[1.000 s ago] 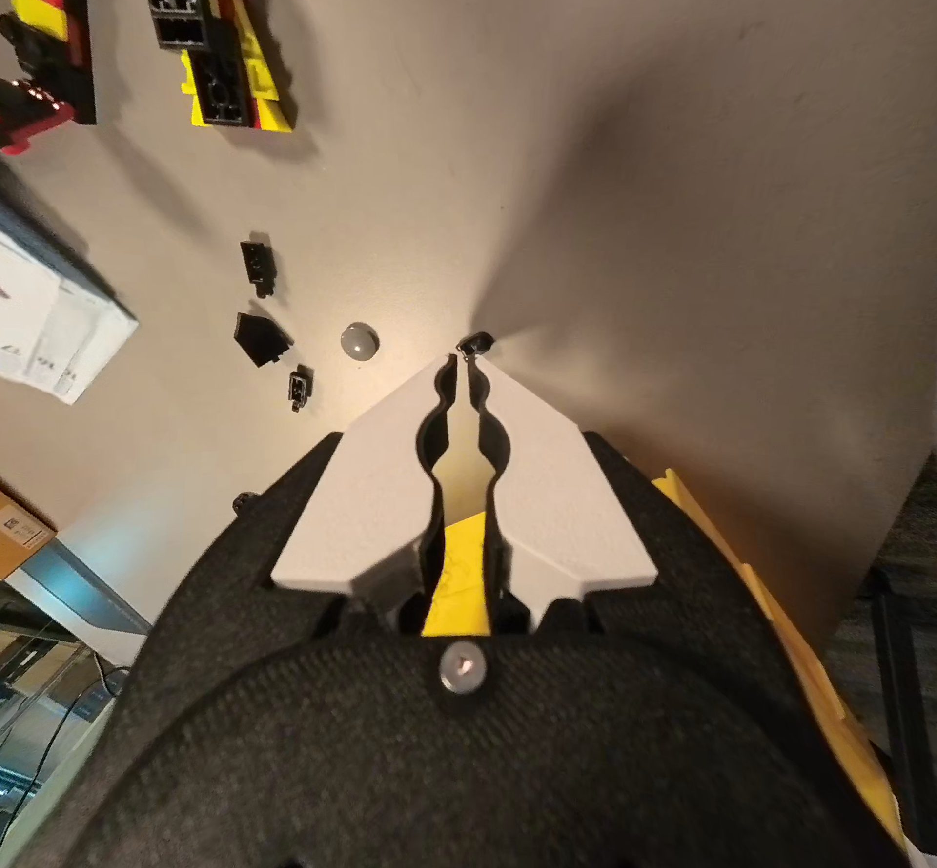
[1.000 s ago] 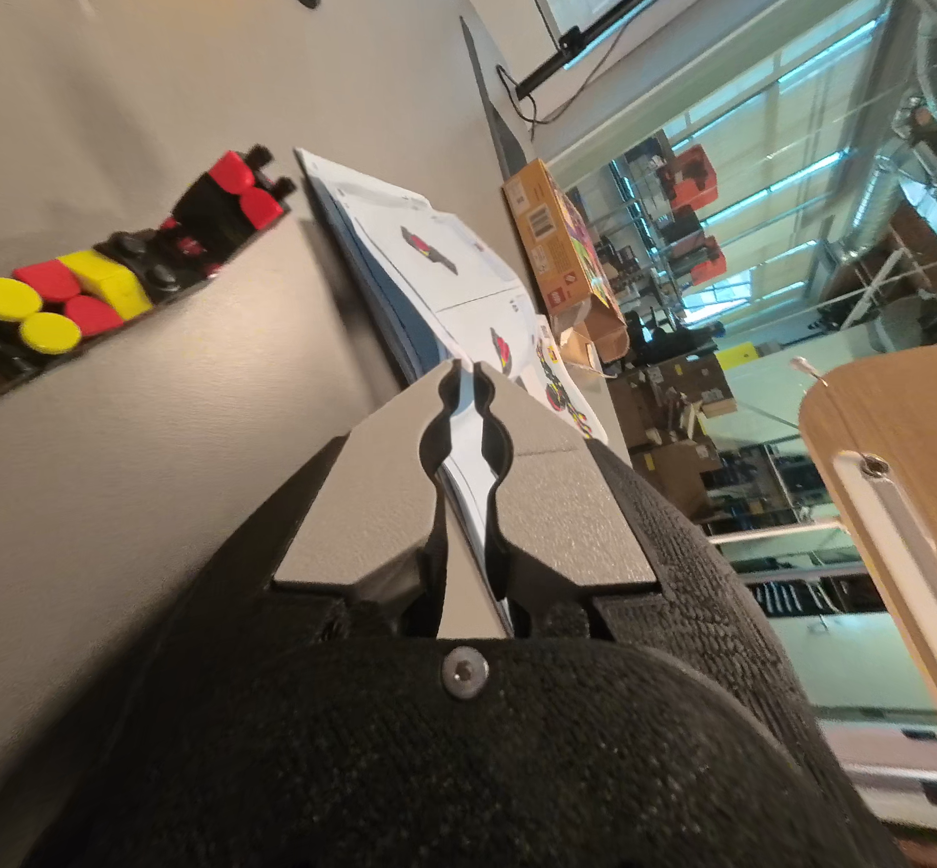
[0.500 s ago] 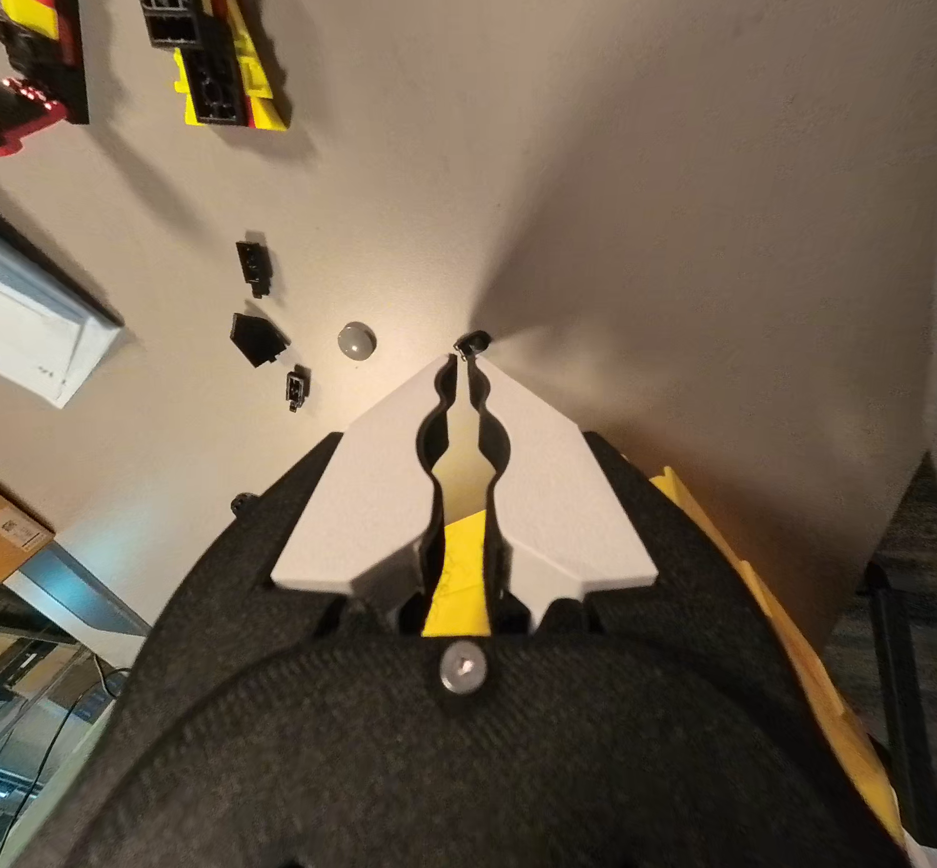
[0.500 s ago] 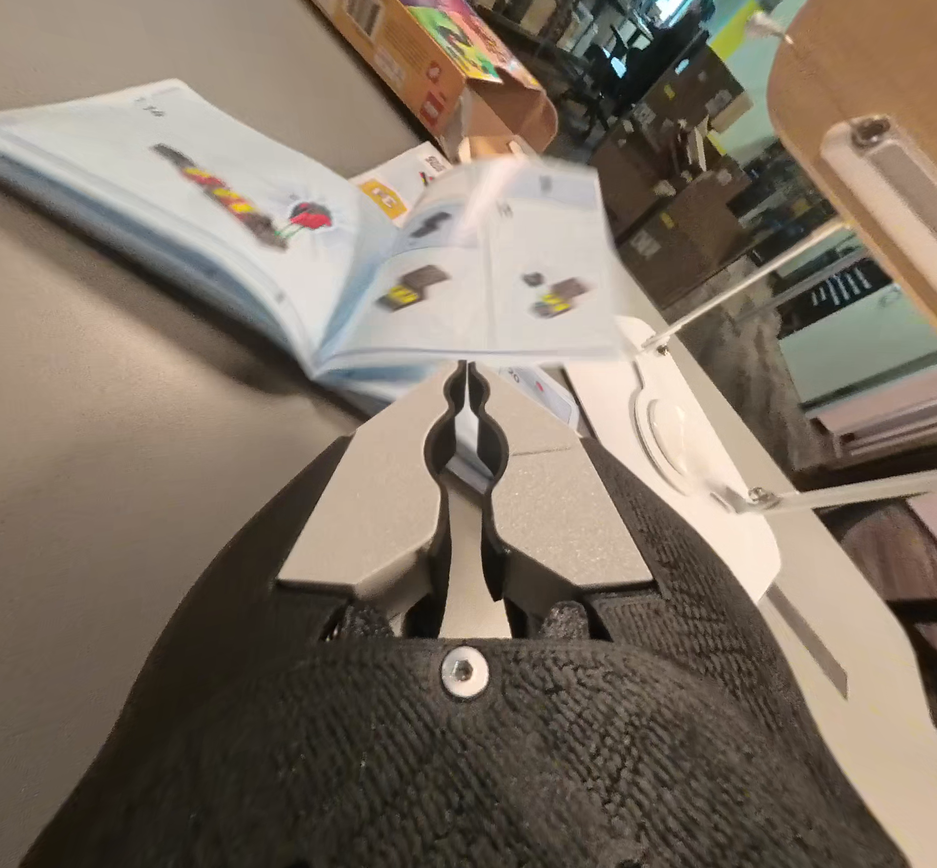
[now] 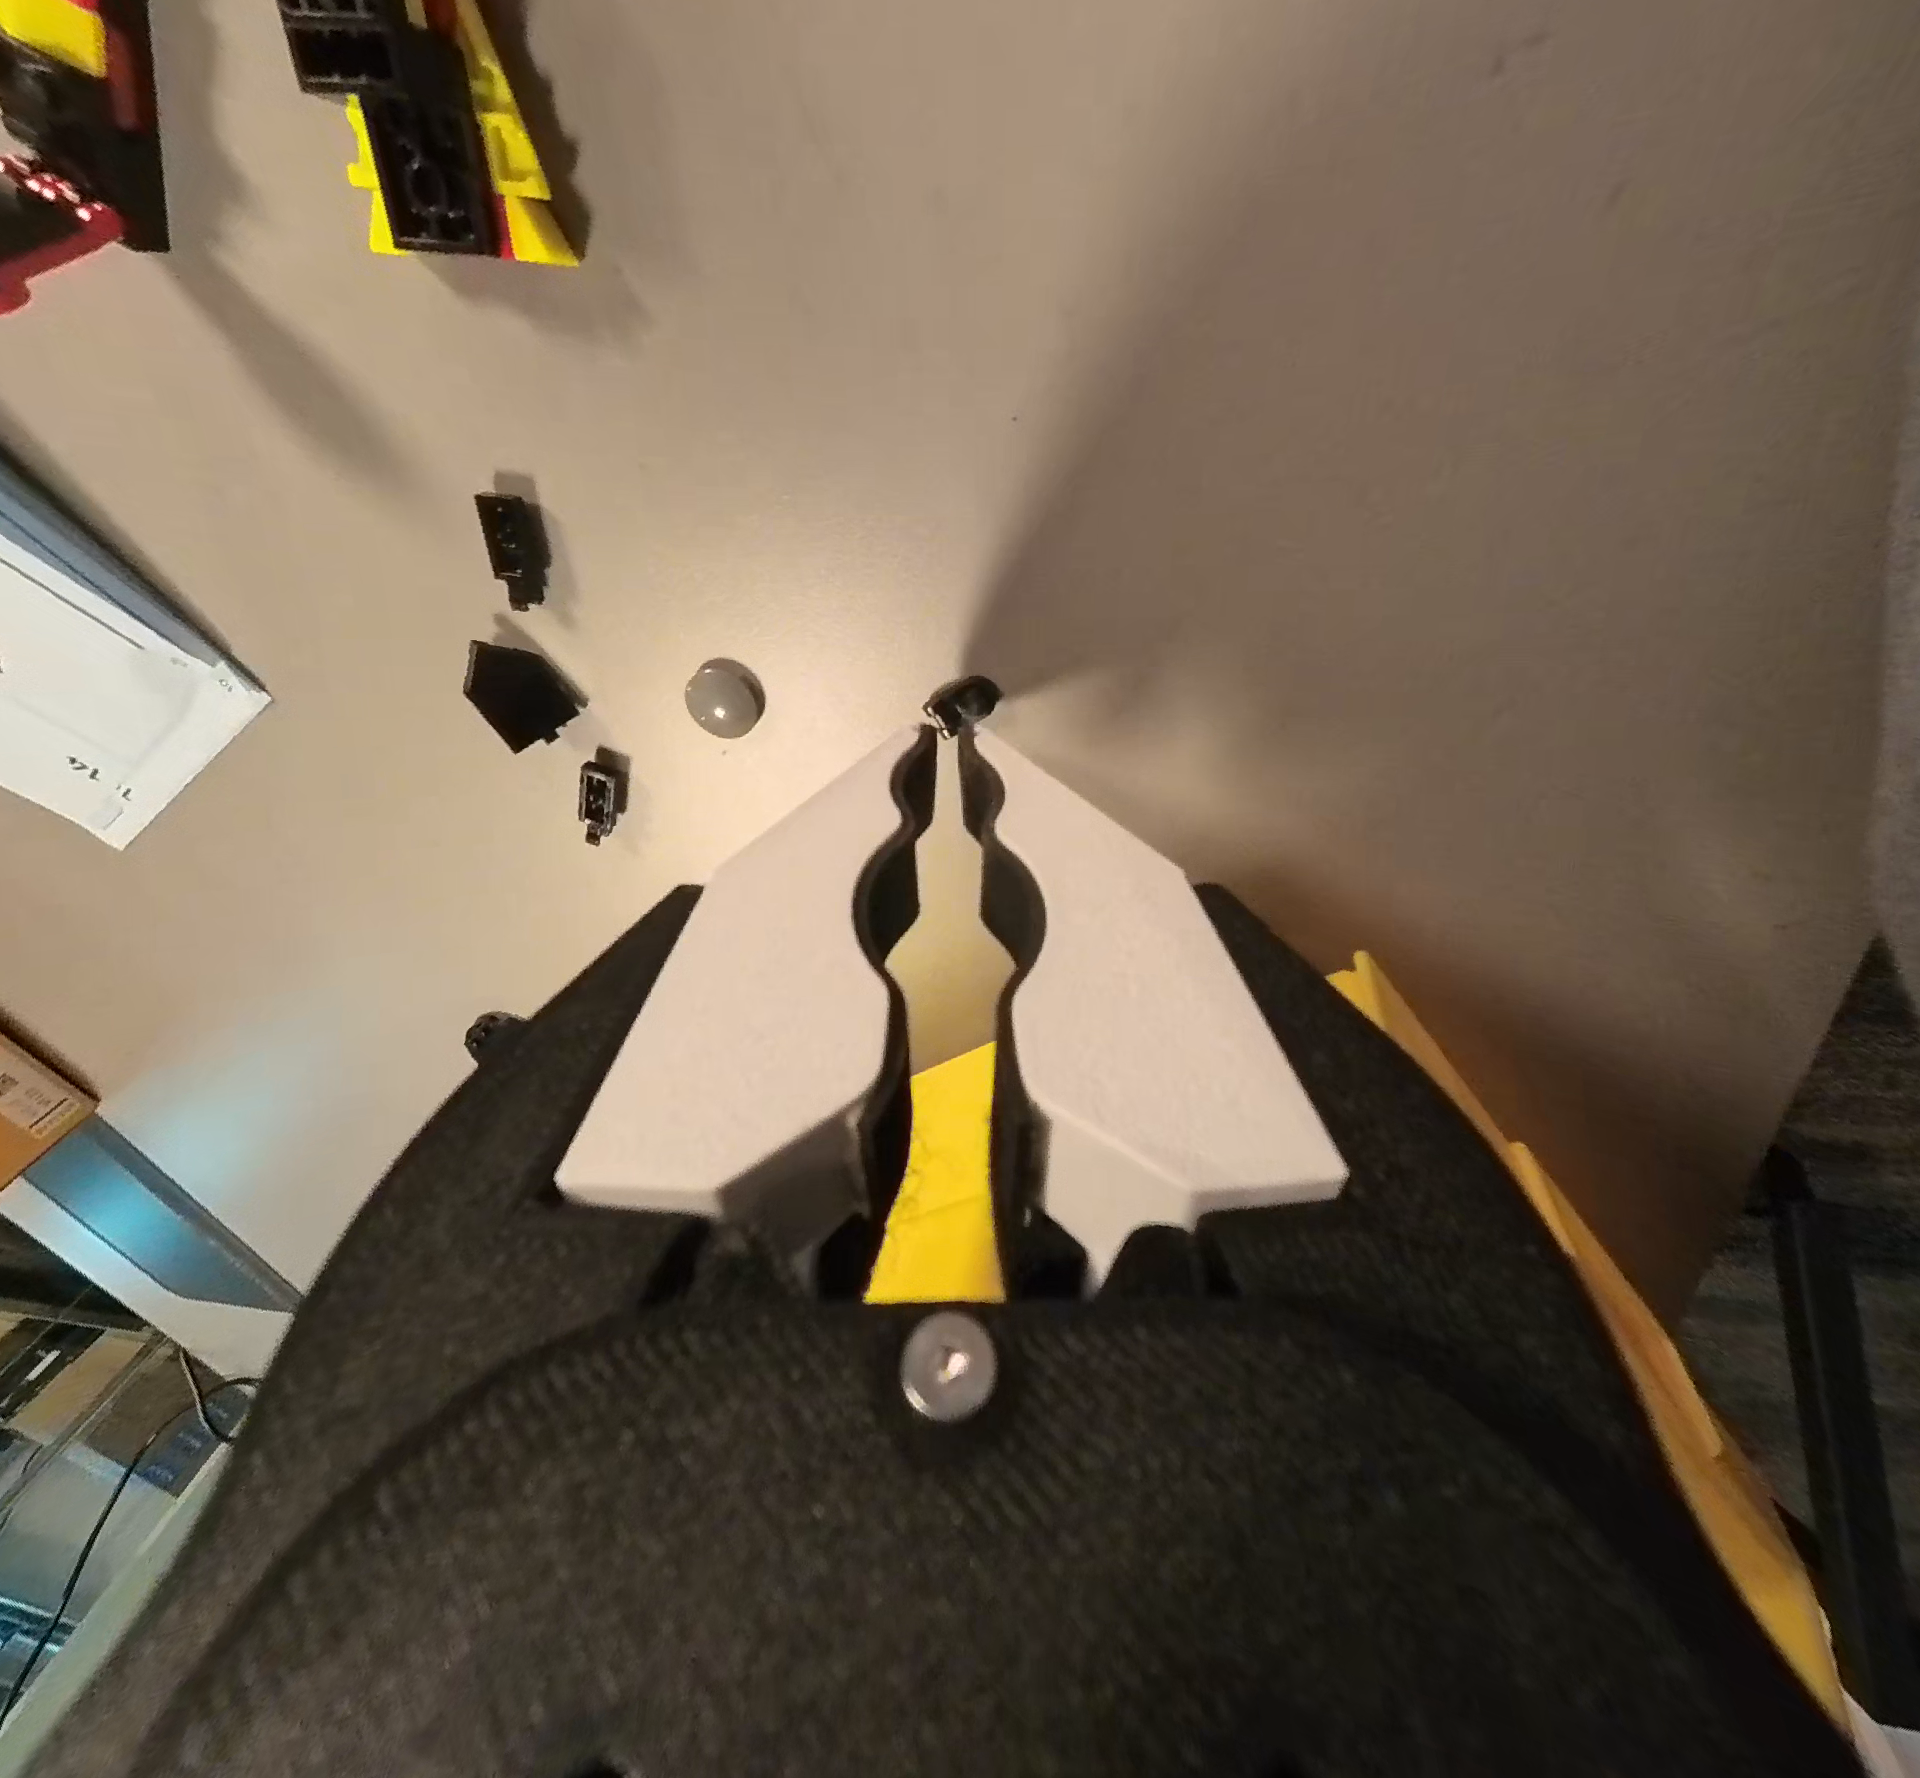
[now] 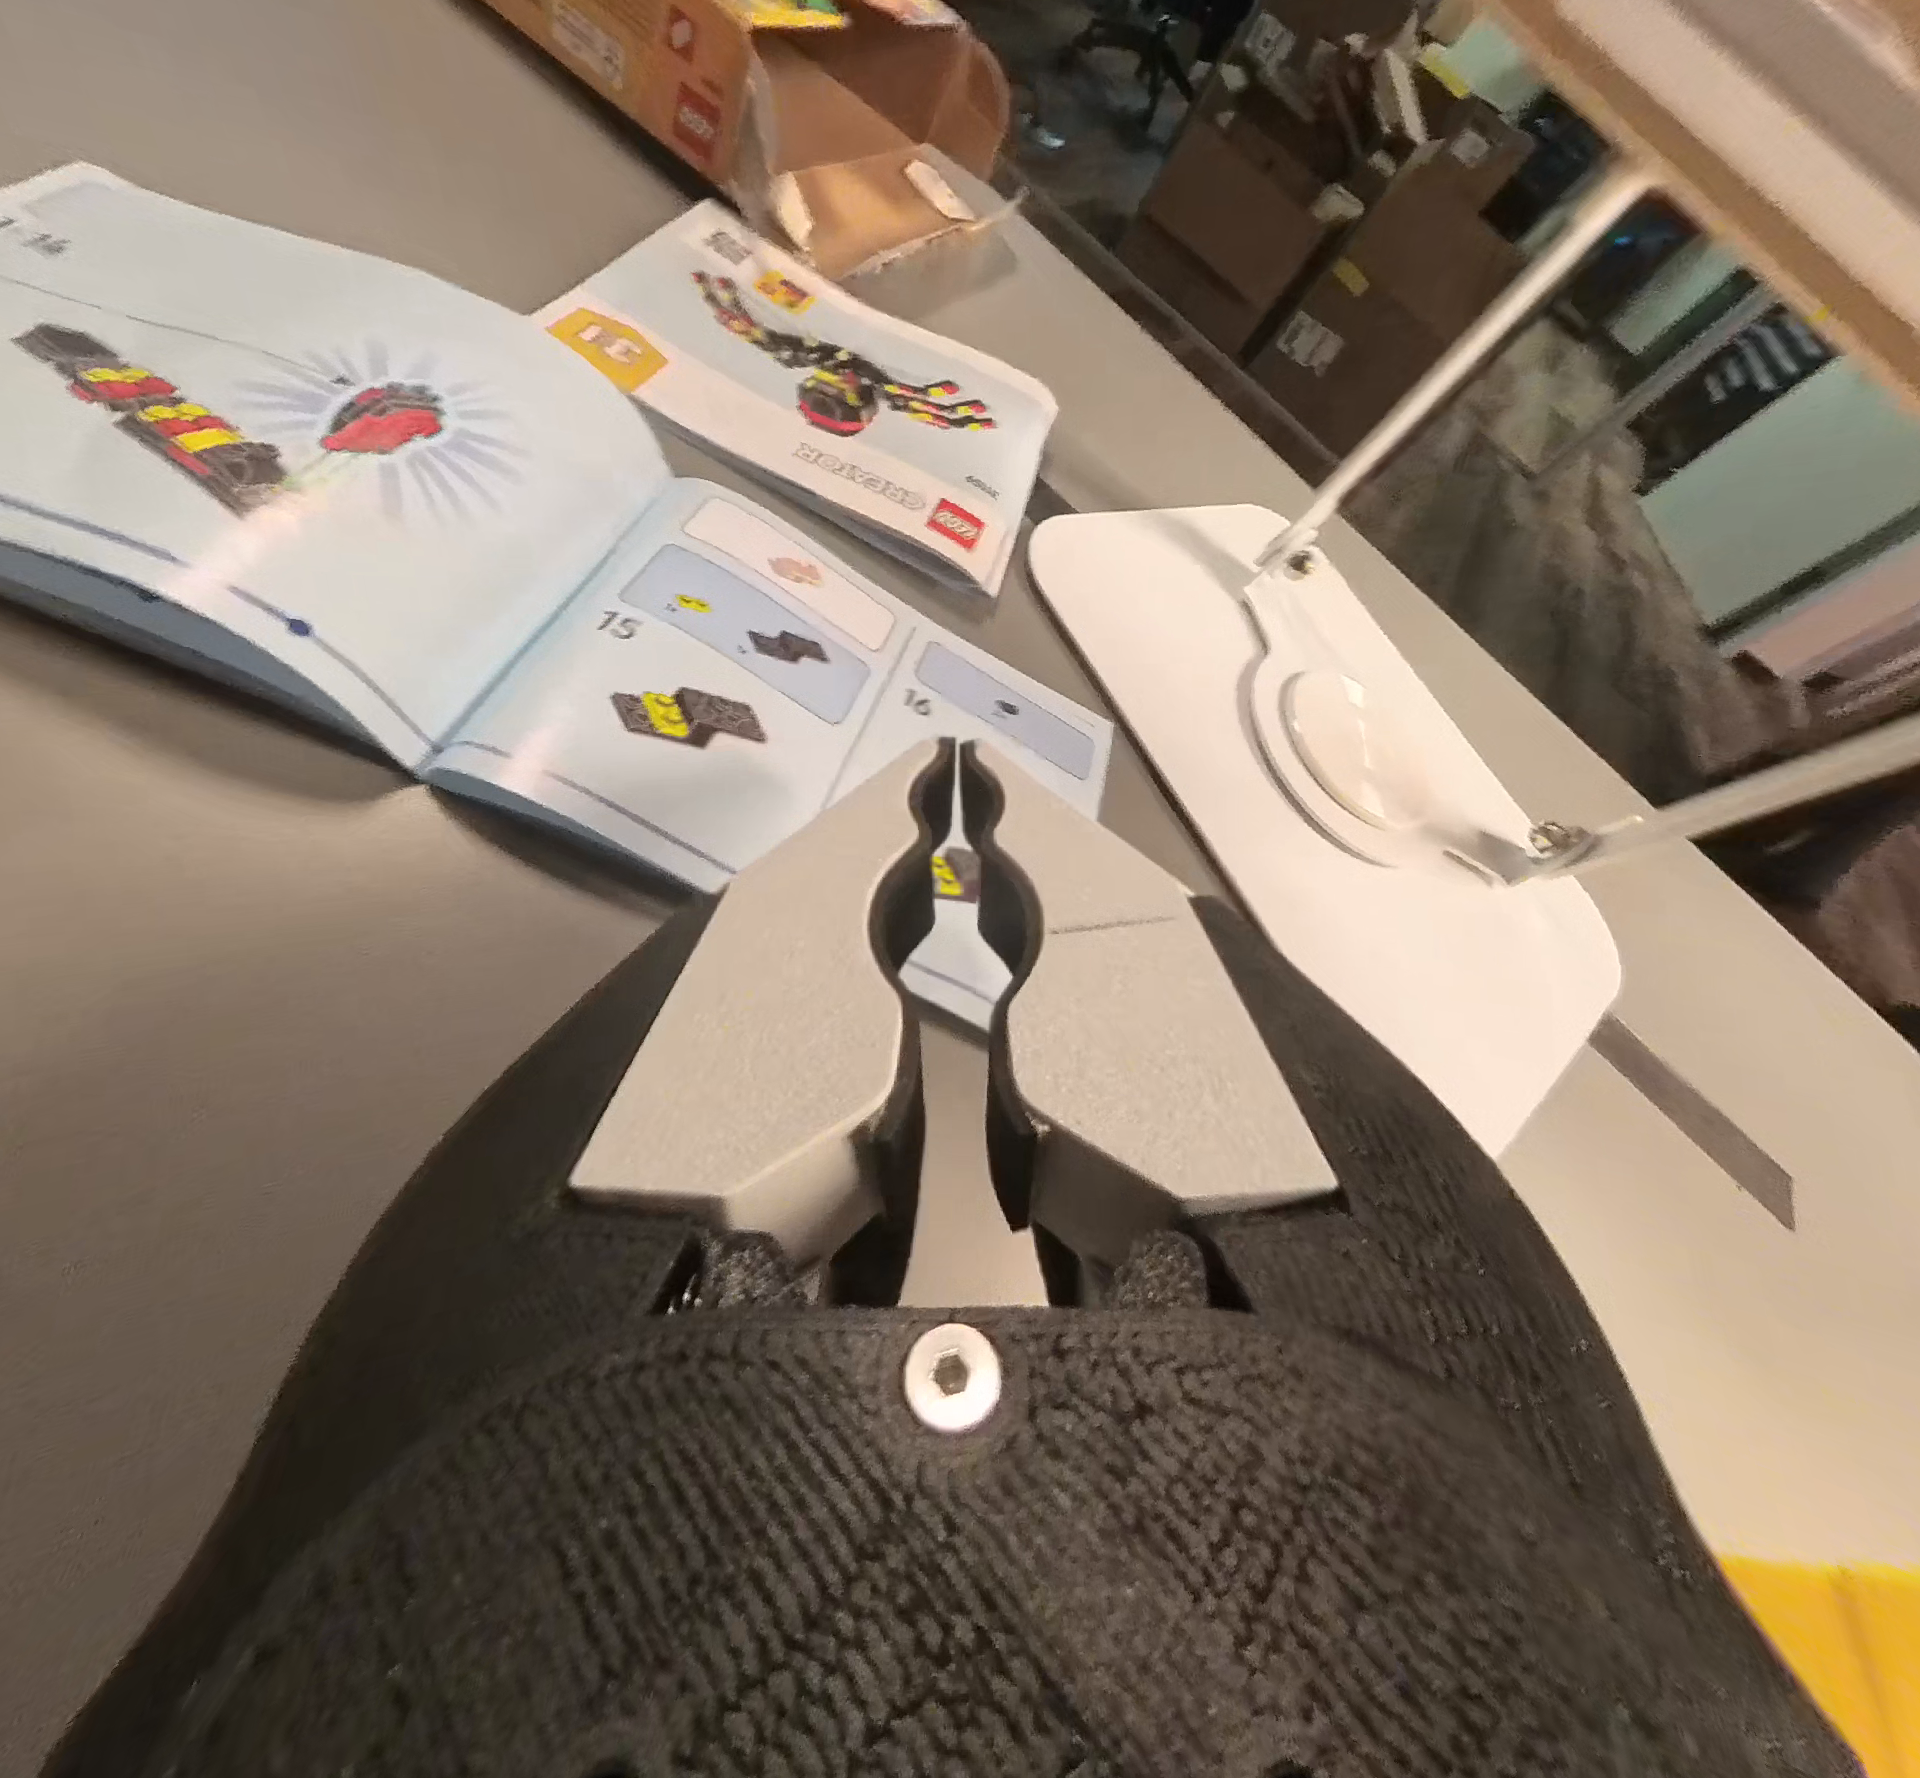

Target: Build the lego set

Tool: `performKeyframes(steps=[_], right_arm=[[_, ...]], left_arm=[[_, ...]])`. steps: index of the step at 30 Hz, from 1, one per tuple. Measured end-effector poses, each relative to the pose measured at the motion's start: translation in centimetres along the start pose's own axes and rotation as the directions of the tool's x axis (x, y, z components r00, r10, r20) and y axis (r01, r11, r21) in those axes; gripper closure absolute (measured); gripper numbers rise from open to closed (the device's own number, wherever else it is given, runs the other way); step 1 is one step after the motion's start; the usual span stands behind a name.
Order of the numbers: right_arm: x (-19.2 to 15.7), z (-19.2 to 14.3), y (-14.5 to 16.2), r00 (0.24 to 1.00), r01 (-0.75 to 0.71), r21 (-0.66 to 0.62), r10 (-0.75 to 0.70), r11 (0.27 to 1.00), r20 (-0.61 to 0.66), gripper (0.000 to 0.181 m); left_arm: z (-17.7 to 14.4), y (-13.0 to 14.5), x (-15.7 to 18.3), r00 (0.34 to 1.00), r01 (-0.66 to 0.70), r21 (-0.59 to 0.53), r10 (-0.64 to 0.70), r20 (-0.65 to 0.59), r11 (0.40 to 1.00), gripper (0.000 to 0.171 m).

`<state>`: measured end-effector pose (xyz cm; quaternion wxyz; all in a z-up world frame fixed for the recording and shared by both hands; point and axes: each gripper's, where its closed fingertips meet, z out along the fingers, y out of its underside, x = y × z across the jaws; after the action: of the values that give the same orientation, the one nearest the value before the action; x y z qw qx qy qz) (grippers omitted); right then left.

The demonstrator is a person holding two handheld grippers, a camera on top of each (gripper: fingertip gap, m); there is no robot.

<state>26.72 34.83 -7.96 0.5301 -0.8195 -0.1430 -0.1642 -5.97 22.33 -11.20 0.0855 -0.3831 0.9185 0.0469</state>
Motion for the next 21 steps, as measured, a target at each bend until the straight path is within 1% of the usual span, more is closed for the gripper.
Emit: performKeyframes(steps=[3,5,8,11,13,16,21], right_arm=[[2.0,-0.6,-0.2,0.995,-0.036,0.047,0.04,0.998,-0.093,0.181],[3.5,-1.0,-0.2,0.986,-0.034,0.079,0.047,0.996,-0.158,0.181],[4.9,-1.6,-0.3,0.973,-0.038,0.123,0.065,0.992,-0.22,0.181],[5.9,-2.4,-1.0,0.958,-0.005,0.191,0.06,0.981,-0.281,0.181],[6.2,-2.8,-1.4,0.946,0.038,0.226,0.038,0.973,-0.322,0.181],[6.0,-3.1,-1.9,0.937,0.096,0.255,-0.001,0.962,-0.35,0.181],[5.8,-3.3,-2.1,0.934,0.119,0.266,-0.018,0.957,-0.356,0.181]], left_arm=[[0.0,0.0,0.0,1.0,0.002,-0.001,-0.002,-0.002,1.0,0.168],[0.0,0.0,0.0,1.0,0.002,-0.001,-0.002,-0.003,1.0,0.168],[0.0,0.0,0.0,1.0,0.001,-0.001,-0.001,-0.003,1.0,0.168],[0.0,0.0,0.0,1.0,0.001,-0.003,-0.001,-0.004,1.0,0.168],[0.0,0.0,0.0,1.0,0.0,-0.003,0.0,-0.004,1.0,0.168],[0.1,0.1,0.0,1.0,0.0,-0.005,0.0,-0.005,1.0,0.168],[0.1,0.1,0.1,1.0,0.0,-0.007,0.0,-0.007,1.0,0.168]])
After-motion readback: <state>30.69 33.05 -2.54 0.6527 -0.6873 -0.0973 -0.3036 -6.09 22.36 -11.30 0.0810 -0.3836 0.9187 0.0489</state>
